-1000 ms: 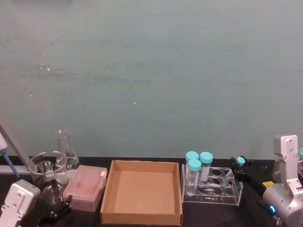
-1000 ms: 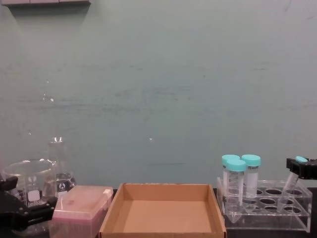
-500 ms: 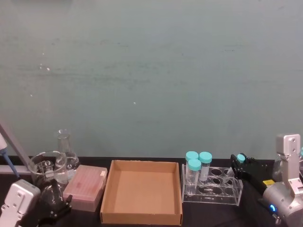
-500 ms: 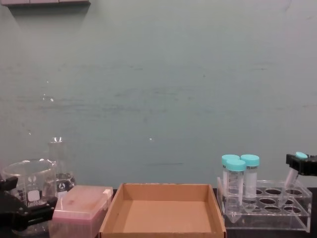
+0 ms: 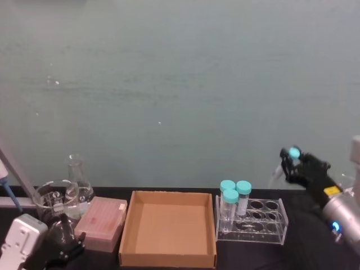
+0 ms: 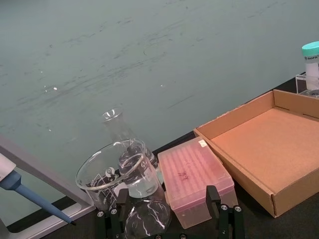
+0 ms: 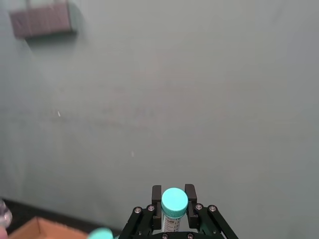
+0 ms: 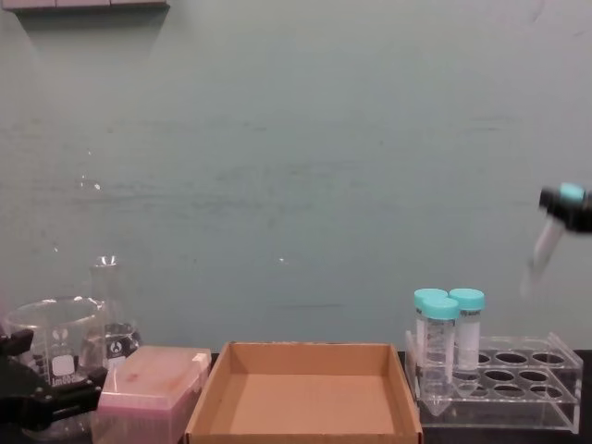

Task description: Use the right hand to move the test tube from the test tube rack into the box.

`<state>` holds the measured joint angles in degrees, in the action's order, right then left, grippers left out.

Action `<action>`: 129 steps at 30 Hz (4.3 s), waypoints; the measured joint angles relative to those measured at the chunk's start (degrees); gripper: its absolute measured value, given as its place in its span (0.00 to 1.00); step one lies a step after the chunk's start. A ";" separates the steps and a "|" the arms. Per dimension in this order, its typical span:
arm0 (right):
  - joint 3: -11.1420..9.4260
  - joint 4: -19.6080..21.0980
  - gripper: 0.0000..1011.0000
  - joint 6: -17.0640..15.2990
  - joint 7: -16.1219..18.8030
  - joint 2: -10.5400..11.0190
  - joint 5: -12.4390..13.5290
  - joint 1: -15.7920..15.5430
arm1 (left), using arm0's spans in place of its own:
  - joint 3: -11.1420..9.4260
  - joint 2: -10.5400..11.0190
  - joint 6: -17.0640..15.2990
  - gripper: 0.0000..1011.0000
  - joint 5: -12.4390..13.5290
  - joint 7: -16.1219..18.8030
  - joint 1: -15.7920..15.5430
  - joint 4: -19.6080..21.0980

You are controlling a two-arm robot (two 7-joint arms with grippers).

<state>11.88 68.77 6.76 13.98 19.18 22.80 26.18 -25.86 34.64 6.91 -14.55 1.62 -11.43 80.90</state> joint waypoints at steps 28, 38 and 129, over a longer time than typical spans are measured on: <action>8.19 0.05 0.27 -6.41 4.34 -11.36 -4.67 6.86 | 0.00 0.00 0.00 0.99 0.00 0.00 0.00 0.00; 10.86 -7.04 0.27 -9.74 2.13 -15.66 -7.56 9.93 | 0.00 0.00 0.00 0.99 0.00 0.00 0.00 0.00; -11.03 16.34 0.99 -4.87 -20.58 -7.45 -21.31 -16.59 | 0.00 0.00 0.00 0.99 0.00 0.00 -0.01 0.00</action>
<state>0.85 85.11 1.88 -6.60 11.73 1.50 9.59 -25.86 34.65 6.91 -14.55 1.62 -11.43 80.90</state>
